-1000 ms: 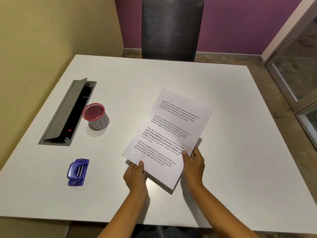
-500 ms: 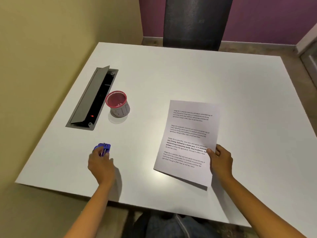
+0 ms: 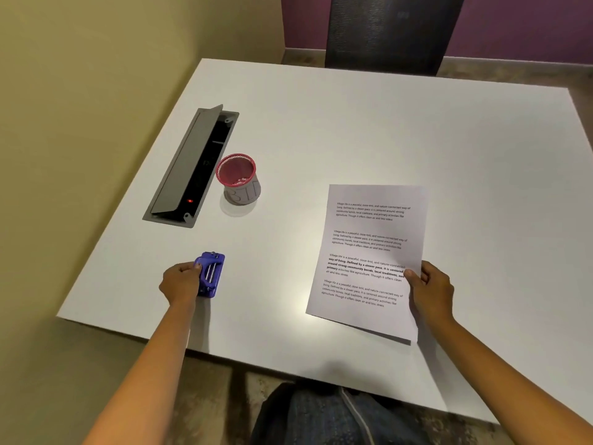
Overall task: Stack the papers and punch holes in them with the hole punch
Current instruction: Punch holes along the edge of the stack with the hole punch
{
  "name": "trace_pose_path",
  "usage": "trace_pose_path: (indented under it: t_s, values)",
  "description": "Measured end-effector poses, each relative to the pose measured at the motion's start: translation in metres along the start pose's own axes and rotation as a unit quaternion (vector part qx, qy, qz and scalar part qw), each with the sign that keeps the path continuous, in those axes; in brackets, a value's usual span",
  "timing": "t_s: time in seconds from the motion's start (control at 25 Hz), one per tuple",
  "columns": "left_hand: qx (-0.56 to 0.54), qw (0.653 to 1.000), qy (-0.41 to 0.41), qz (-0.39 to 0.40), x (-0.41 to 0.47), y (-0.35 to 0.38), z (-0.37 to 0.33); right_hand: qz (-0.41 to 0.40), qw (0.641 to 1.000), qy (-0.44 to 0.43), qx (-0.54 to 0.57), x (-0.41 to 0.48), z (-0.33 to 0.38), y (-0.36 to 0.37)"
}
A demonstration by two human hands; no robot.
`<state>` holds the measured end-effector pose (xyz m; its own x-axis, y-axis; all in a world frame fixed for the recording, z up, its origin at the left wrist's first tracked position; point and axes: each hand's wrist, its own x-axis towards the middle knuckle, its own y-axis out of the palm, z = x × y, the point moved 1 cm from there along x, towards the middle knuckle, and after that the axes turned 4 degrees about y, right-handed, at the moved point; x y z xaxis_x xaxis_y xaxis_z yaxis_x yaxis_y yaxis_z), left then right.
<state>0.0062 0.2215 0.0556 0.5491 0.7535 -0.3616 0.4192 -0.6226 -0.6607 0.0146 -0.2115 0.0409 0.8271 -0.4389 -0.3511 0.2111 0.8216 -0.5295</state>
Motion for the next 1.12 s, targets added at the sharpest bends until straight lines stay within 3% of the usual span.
trace_pose_path:
  t_s: [0.2, 0.56, 1.12]
  values:
    - [-0.055, 0.998, -0.004, 0.005, -0.009, 0.007, -0.007, -0.001, 1.000, -0.006, -0.001, 0.001, -0.003, 0.000]
    - [-0.133, 0.986, 0.011, 0.099, -0.061, 0.069, -0.052, 0.013, 1.000, -0.011, -0.011, -0.003, -0.008, -0.005]
    - [-0.107, 0.982, -0.001, 0.158, -0.095, 0.122, -0.065, 0.018, 1.000, -0.010, -0.007, -0.001, -0.016, -0.006]
